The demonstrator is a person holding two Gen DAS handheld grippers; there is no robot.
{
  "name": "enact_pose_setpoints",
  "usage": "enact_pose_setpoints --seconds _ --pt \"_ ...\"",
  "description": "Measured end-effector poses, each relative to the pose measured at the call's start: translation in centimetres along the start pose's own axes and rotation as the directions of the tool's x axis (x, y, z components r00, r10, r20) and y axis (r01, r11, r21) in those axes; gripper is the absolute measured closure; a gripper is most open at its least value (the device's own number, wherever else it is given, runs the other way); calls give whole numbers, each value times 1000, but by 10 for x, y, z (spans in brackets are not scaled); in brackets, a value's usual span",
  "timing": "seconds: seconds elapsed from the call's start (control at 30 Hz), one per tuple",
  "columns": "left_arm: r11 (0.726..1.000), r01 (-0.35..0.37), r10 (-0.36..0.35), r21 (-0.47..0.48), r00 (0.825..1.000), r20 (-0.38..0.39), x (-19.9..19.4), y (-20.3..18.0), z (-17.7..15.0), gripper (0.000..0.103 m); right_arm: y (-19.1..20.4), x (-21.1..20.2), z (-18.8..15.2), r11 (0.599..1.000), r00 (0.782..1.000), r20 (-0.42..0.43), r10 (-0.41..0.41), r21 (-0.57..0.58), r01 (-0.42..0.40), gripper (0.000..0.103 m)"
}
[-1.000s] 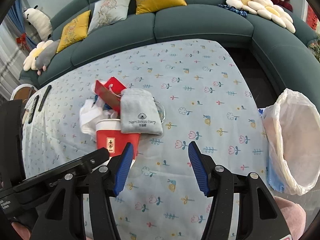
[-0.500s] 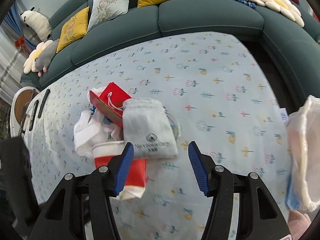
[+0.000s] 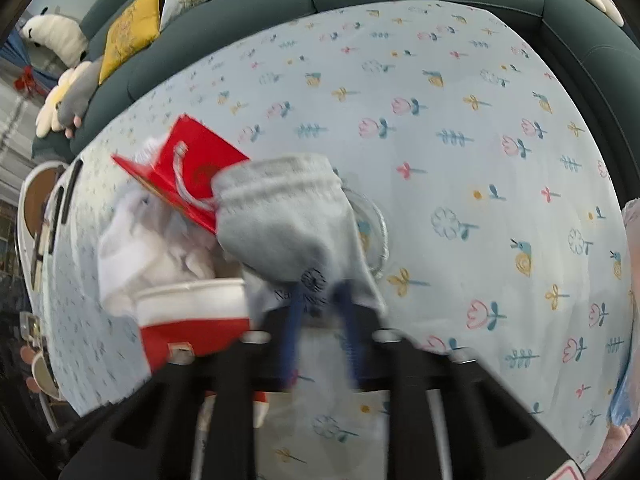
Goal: Collect trash
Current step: 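Grasp the red-and-white paper cup with the left tool while the right tool grasps the grey pouch, then carry the paper cup and grey pouch with both tools over the bin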
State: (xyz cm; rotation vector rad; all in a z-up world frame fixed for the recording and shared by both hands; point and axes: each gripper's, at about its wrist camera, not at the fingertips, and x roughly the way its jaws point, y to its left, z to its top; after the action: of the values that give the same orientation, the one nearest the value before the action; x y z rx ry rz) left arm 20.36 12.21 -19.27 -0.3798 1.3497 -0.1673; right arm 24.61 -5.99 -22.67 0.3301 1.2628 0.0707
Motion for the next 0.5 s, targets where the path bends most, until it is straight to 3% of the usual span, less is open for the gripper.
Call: enact_pose_setpoints --seconds 0.5 --pt "998 4 -7 60 999 53 -30 -34 -20 83 -18 -81 -12 998 984 172 54 7 -56 101"
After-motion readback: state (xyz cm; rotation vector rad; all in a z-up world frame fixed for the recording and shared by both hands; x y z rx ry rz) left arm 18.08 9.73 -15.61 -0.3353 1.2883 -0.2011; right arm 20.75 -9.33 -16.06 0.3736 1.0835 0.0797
